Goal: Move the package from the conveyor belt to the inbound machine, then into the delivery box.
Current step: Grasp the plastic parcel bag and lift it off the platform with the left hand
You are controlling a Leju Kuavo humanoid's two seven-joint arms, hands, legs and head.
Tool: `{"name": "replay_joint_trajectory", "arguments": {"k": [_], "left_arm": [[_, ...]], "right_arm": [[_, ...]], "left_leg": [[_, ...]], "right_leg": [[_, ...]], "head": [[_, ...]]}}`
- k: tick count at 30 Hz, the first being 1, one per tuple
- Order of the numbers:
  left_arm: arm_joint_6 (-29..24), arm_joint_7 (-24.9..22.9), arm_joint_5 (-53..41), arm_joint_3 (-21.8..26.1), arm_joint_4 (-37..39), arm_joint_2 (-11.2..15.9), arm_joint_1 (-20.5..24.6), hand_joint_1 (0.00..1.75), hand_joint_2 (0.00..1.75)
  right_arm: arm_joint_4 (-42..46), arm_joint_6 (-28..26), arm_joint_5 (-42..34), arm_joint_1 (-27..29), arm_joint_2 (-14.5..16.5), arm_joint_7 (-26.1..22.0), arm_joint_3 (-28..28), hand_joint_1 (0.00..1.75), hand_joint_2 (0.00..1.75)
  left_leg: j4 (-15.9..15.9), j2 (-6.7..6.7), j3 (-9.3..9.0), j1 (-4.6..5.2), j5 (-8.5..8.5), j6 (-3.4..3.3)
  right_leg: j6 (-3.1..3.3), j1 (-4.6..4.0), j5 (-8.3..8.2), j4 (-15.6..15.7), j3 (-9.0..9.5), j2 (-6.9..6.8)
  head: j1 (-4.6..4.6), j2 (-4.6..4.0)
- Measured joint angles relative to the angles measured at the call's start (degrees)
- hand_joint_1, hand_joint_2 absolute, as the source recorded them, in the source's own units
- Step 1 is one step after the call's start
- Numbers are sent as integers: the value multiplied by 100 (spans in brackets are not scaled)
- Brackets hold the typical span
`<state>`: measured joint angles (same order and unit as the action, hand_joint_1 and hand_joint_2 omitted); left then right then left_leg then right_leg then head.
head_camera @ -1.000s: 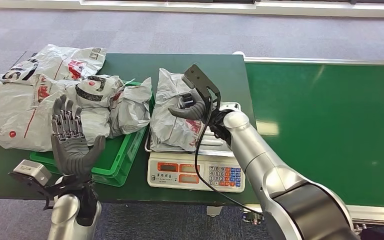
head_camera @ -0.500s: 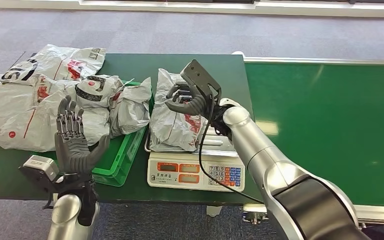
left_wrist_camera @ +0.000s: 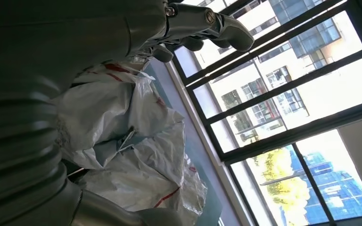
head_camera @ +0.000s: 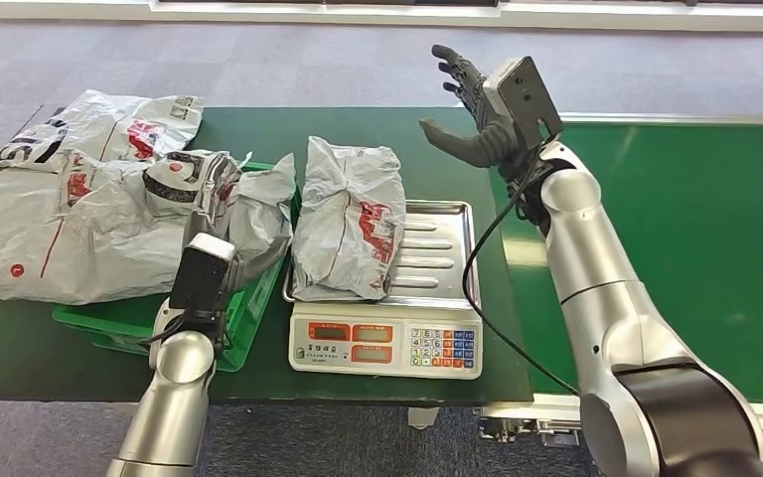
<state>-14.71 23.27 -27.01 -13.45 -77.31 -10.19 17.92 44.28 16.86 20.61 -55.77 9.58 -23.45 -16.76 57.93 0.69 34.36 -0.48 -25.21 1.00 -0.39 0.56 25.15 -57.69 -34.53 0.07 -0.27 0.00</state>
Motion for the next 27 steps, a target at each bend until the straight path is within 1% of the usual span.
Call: {"name": "replay_joint_trajectory", "arguments": {"k": [3, 6, 9, 13, 15, 16, 18, 20, 24, 27], "left_arm": [[-92, -352, -500, -115, 417, 0, 364, 0, 175], [-211, -752, -1094, -275, 1064, -7, 850, 0, 175], [-283, -835, -1257, -366, 1536, -30, 1169, 0, 175], [-296, -890, -1322, -442, 1876, -63, 1360, 0, 175], [-266, -1173, -1562, -489, 2045, -84, 1466, 0, 175], [-231, -1411, -1768, -529, 2191, -99, 1563, 0, 175], [-104, -1945, -2257, -636, 2643, -155, 1842, 0, 175], [141, -2352, -2666, -754, 3231, -244, 2151, 0, 175], [656, -2783, -3150, -986, 4297, -495, 2533, 0, 175], [981, -3198, -3493, -1180, 4850, -661, 2710, 0, 175]], "right_arm": [[600, 198, 87, 447, -138, -224, 341, 0, 175], [1446, 294, 64, 1245, -342, -477, 676, 0, 175], [2052, 306, 18, 1877, -494, -571, 909, 0, 175], [2486, 307, 10, 2209, -588, -558, 1052, 0, 175], [2657, 307, -36, 2362, -630, -542, 1102, 0, 175], [2762, 307, -69, 2488, -650, -543, 1128, 0, 175], [2997, 307, -124, 2840, -677, -562, 1165, 0, 175], [3242, 307, -154, 3264, -687, -585, 1173, 0, 175], [3757, 307, -183, 4088, -682, -649, 1174, 0, 175], [4104, 307, -117, 4484, -644, -647, 1173, 0, 175]], "left_leg": [[0, -12, -1, -3, 1, 0], [0, -31, 1, -6, 1, 0], [-1, 2, 6, -2, -2, -3], [-1, 42, 5, 3, -5, -5], [0, 33, 4, 3, -4, -4], [0, 24, 5, 2, -3, -4], [0, 8, 6, 2, -1, -2], [-1, 2, 7, 1, -1, -2], [-2, 10, 10, 2, -5, -6], [-2, 10, 12, 2, -8, -8]], "right_leg": [[2, -6, 2, 1, 4, -13], [1, -5, 5, 2, 15, -32], [-4, 7, -2, 1, 2, -1], [-8, 7, -9, 1, -13, 36], [-8, 3, -8, 1, -13, 29], [-7, 1, -7, 2, -11, 21], [-6, -1, -5, 2, -5, 5], [-5, 0, -5, 1, -2, 2], [-6, 7, -5, 1, -5, 7], [-9, 8, -2, 1, -5, 8]], "head": [[-1, 0], [2, 0], [2, -1], [0, 0], [0, 0], [0, 0], [2, 0], [2, 0], [2, -1], [2, 0]]}}
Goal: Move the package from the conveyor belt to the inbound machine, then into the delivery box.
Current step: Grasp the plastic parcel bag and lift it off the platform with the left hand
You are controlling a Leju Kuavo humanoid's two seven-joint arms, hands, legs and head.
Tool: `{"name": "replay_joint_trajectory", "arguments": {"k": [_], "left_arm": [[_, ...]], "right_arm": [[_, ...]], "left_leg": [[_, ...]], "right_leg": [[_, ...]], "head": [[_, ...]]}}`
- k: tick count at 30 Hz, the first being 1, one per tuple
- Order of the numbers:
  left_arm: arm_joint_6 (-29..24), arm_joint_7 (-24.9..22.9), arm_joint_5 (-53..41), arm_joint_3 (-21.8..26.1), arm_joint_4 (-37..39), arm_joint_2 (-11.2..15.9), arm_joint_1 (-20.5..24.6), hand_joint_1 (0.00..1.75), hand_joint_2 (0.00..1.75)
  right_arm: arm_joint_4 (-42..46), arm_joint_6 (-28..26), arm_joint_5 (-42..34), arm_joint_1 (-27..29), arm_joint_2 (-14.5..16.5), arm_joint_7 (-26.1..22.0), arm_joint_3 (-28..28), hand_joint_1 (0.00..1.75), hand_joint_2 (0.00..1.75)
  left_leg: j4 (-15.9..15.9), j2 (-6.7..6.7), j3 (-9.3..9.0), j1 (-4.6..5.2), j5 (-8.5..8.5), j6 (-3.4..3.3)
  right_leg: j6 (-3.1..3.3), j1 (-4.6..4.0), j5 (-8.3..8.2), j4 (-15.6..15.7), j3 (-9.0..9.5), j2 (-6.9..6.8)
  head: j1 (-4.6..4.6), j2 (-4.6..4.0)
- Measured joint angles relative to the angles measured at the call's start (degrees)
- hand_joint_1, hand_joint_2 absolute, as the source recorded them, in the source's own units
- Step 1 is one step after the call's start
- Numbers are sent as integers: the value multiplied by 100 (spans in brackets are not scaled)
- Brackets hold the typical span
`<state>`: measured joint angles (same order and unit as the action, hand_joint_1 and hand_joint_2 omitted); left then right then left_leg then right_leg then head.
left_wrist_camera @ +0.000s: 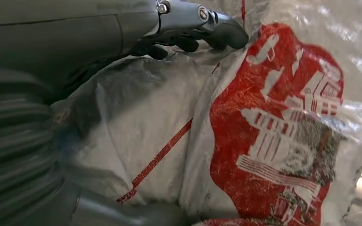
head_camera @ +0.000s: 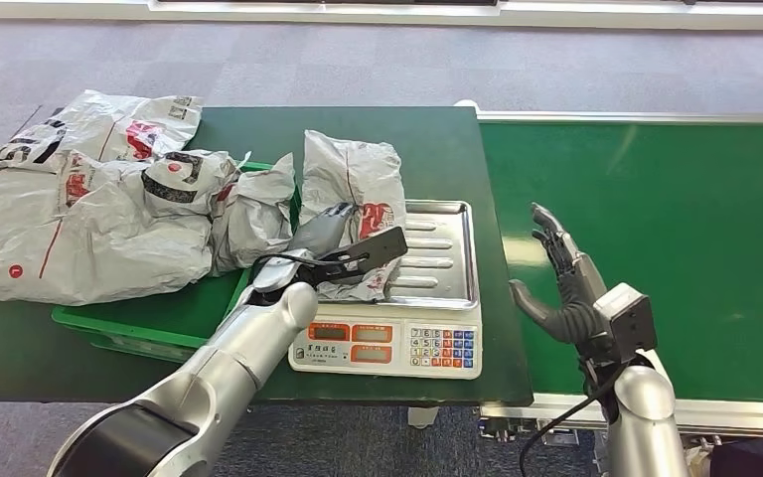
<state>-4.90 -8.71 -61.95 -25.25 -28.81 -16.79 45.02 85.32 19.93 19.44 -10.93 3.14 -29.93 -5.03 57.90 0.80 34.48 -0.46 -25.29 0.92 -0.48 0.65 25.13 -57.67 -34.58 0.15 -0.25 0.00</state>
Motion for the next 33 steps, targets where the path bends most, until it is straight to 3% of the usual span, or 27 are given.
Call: {"name": "replay_joint_trajectory", "arguments": {"k": [3, 4, 7, 8, 12, 20, 24, 28, 30, 33], "left_arm": [[456, -303, -166, -190, 388, -119, 219, 4, 175], [610, -366, -195, -231, 486, -149, 275, 36, 175], [1012, -616, -343, -335, 713, -220, 391, 162, 175], [1115, -716, -399, -376, 772, -236, 416, 175, 175], [1227, -912, -480, -477, 917, -266, 443, 175, 175], [875, -737, -287, -471, 973, -251, 474, 175, 175], [480, -393, 52, -251, 968, -232, 490, 175, 175], [-207, 247, 449, 124, 815, -186, 478, 175, 175], [-526, 566, 587, 324, 468, -133, 458, 175, 175], [-513, 623, 621, 589, -366, 1, 408, 175, 175]], "right_arm": [[253, 0, 69, 153, 68, 80, -3, 0, 175], [311, 0, 84, 179, 95, 106, -3, 0, 175], [465, 0, 139, 226, 191, 134, -2, 0, 175], [512, 0, 165, 231, 229, 149, -2, 0, 175], [645, 0, 276, 232, 355, 209, 15, 0, 175], [728, 0, 359, 280, 440, 198, 107, 0, 175], [729, 0, 369, 311, 440, 194, 148, 0, 175], [762, 0, 419, 402, 440, 198, 227, 0, 175], [845, 0, 485, 523, 440, 208, 303, 0, 175], [1017, 0, 558, 734, 440, 219, 429, 0, 175]], "left_leg": [[-2, -5, -13, 0, -4, -3], [-3, -5, -20, 0, -5, -3], [-5, -5, -45, 0, -9, -5], [-6, -4, -57, 0, -13, -5], [-8, -1, -115, 0, -42, -8], [-9, 1, -149, 0, -44, -3], [-9, -4, -147, 0, -37, -3], [-8, -6, -116, 0, -25, -5], [-6, -5, -86, 0, -13, -4], [-6, 2, -65, 0, -10, -4]], "right_leg": [[-3, 0, 7, 0, 16, -1], [-3, 0, 9, 0, 25, -2], [-2, 0, 14, 0, 52, -4], [-2, 0, 17, 0, 64, -3], [-3, 0, 45, 1, 128, -2], [0, -1, 47, 1, 156, -2], [0, 0, 46, 1, 153, -9], [-2, 0, 37, 0, 123, -15], [-3, 0, 24, 0, 92, -11], [0, 0, 17, -1, 65, -1]], "head": [[0, -1], [0, -1], [0, 0], [0, 0], [0, -1], [0, -1], [-1, 0], [1, 0], [1, 0], [-1, 0]]}}
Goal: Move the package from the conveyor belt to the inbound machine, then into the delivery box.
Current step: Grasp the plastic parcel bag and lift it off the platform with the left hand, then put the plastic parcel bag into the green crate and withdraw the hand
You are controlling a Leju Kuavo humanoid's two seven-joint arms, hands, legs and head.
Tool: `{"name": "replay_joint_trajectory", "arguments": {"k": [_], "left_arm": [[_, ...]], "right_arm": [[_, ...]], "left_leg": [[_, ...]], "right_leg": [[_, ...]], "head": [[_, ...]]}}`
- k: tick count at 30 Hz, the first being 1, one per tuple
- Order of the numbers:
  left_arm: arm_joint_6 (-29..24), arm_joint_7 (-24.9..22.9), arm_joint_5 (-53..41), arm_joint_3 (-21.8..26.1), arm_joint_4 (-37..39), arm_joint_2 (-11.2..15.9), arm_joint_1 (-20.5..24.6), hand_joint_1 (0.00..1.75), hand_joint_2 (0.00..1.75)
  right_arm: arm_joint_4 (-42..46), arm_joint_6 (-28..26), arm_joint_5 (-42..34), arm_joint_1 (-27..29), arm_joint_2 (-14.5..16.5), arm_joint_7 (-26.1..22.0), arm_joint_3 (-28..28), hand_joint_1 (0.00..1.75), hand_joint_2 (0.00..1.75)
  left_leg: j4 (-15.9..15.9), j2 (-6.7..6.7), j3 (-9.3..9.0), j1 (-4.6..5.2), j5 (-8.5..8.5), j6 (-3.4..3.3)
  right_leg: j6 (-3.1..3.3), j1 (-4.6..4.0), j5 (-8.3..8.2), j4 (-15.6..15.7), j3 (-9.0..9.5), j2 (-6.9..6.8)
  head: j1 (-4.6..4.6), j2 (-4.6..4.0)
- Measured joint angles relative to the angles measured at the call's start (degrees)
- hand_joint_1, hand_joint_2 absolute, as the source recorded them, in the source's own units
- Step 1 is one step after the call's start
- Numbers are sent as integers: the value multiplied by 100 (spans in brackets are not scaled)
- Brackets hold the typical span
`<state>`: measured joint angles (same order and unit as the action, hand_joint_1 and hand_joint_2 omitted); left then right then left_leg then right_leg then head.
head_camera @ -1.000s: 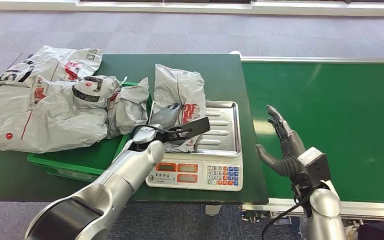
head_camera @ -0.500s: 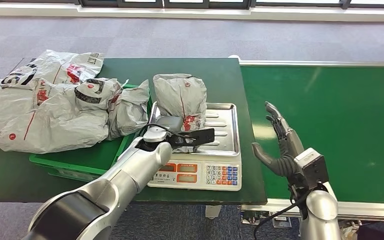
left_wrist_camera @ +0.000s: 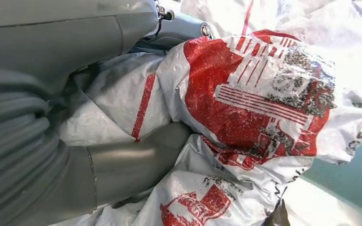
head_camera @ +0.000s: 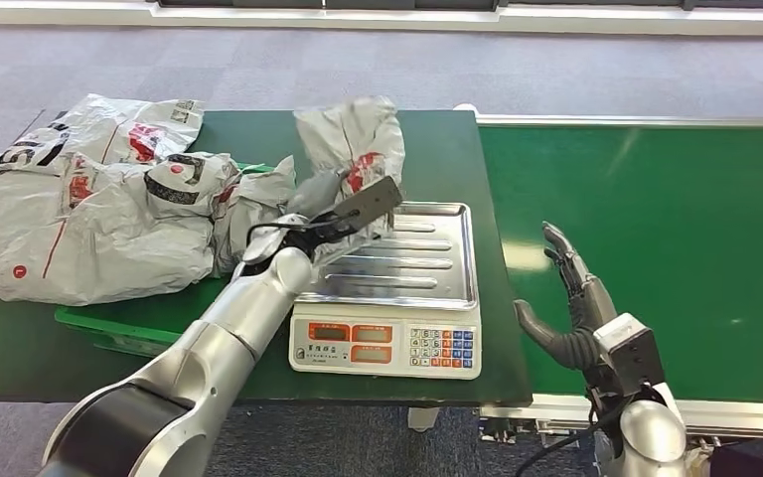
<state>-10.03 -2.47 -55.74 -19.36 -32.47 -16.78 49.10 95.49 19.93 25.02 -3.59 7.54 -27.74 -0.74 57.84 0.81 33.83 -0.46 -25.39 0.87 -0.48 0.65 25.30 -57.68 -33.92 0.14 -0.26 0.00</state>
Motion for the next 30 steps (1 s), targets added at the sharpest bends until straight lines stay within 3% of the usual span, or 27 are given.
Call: {"name": "replay_joint_trajectory", "arguments": {"k": [6, 12, 15, 23, 26, 30], "left_arm": [[-260, -42, -79, 260, -1446, 335, -321, 175, 175], [-702, -77, -16, 923, -3733, 1322, -1122, 175, 175], [-735, 42, -19, 1363, -4426, 1604, -1531, 175, 175], [-781, 39, -141, 1609, -5052, 1791, -1824, 175, 175], [-803, -263, -194, 1696, -5109, 1875, -1902, 175, 175], [-63, -519, 8, 2196, -4774, 2194, -2258, 175, 175]], "right_arm": [[234, 0, 102, 250, 0, 67, 165, 0, 175], [651, 7, 22, 915, -8, -28, 475, 0, 175], [810, 12, -4, 1112, -11, -64, 588, 0, 175], [934, 70, -2, 1171, -11, -63, 662, 0, 175], [956, 70, 7, 1204, -11, -45, 667, 0, 175], [995, 70, 25, 1321, -14, -22, 677, 0, 175]], "left_leg": [[-1, 4, 19, 0, -1, 2], [-14, 38, 13, -2, -15, 21], [-14, 19, 21, -7, -15, 22], [-11, 6, 27, -7, -13, 19], [-11, 9, 23, -5, -14, 19], [-15, 32, 7, -1, -24, 31]], "right_leg": [[1, -4, 1, -1, -20, 8], [20, -11, 13, -3, -38, 41], [27, -18, 26, -3, -39, 15], [16, -4, 19, -3, -36, 7], [15, -3, 18, -3, -31, 10], [26, -8, 27, -3, -31, 31]], "head": [[2, -1], [-2, 0], [-1, -1], [1, 0], [2, 0], [0, 0]]}}
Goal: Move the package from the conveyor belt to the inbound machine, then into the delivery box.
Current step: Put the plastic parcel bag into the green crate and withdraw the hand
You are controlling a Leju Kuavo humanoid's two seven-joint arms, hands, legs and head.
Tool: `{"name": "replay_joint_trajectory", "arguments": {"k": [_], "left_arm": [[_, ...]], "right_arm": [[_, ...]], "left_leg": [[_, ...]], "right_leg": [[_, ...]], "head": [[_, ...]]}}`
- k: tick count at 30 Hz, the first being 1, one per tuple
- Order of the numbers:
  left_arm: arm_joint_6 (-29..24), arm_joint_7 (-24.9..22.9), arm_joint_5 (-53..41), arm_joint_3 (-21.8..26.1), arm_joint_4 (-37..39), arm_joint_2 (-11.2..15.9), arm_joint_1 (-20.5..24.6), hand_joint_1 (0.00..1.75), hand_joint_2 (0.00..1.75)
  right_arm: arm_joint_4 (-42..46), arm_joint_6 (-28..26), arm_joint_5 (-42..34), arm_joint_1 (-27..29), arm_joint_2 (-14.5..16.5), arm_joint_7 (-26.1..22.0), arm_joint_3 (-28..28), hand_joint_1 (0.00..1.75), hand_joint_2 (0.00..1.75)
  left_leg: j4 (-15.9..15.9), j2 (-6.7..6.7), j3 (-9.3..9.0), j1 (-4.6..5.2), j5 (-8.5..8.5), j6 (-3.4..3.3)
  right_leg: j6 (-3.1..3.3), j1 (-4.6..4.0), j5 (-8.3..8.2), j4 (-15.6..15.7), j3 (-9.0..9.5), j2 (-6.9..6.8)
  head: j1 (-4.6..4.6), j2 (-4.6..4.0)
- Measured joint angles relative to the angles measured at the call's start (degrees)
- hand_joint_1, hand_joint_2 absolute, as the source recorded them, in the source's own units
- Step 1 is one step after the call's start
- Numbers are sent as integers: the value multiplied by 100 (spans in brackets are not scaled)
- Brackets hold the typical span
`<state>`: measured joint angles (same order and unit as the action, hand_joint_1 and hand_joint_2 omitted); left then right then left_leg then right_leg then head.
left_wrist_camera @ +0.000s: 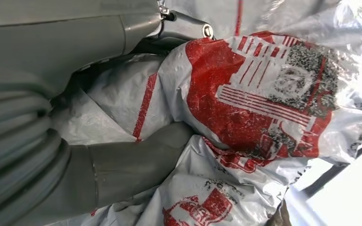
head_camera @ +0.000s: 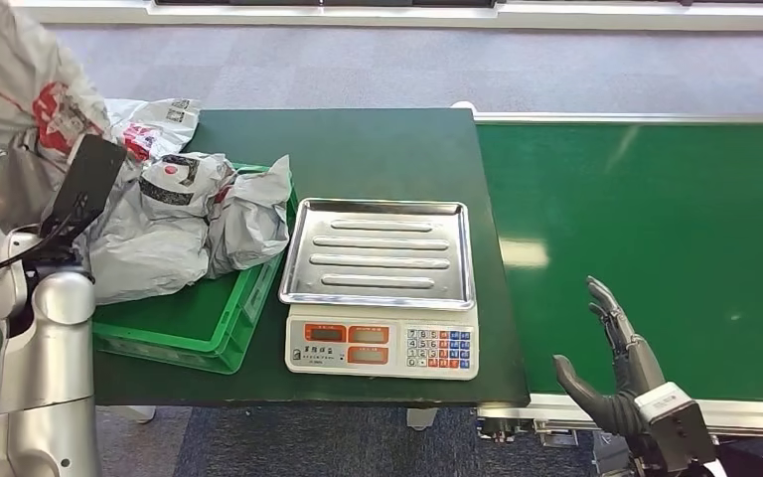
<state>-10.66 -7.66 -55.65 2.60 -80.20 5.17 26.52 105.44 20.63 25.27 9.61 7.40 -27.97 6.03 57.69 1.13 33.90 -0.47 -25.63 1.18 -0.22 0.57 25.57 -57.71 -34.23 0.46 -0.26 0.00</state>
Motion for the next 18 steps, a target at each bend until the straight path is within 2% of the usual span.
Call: {"name": "replay_joint_trajectory", "arguments": {"k": [2, 5, 9, 13, 17, 18], "left_arm": [[586, 176, 175, 298, 464, 133, -224, 175, 175], [1426, 754, 503, 574, 1318, 279, -524, 175, 175], [1976, 1385, 689, 695, 2203, 415, -627, 175, 175], [2253, 1496, 597, 695, 2677, 467, -546, 175, 175], [2289, 1270, 218, 605, 2984, 465, -356, 175, 175], [2263, 1225, 150, 573, 3053, 457, -291, 146, 175]], "right_arm": [[0, 0, -18, 17, -11, -2, 4, 0, 175], [-14, 0, -126, 16, -67, -23, 4, 0, 175], [-88, 0, -241, -11, -148, -81, 3, 0, 175], [-219, 0, -271, -124, -190, -107, -6, 0, 175], [-338, 0, -280, -308, -216, -96, -82, 0, 175], [-358, 0, -280, -375, -223, -89, -110, 0, 175]], "left_leg": [[-2, 4, -4, -1, -2, 3], [-4, 4, -4, -3, -2, 5], [-15, -9, -33, 3, -25, -2], [-56, -11, -201, 43, -140, -21], [-76, -10, -312, 52, -162, -24], [-77, -13, -308, 52, -147, -25]], "right_leg": [[6, -3, 5, 0, 1, 4], [9, -5, 8, -1, 3, 2], [1, 12, 35, -1, 58, -13], [-24, 62, 127, 0, 234, -20], [-13, 72, 160, -2, 323, -22], [-5, 69, 151, -3, 319, -25]], "head": [[-1, 0], [0, 0], [3, 0], [1, 0], [0, 0], [0, 0]]}}
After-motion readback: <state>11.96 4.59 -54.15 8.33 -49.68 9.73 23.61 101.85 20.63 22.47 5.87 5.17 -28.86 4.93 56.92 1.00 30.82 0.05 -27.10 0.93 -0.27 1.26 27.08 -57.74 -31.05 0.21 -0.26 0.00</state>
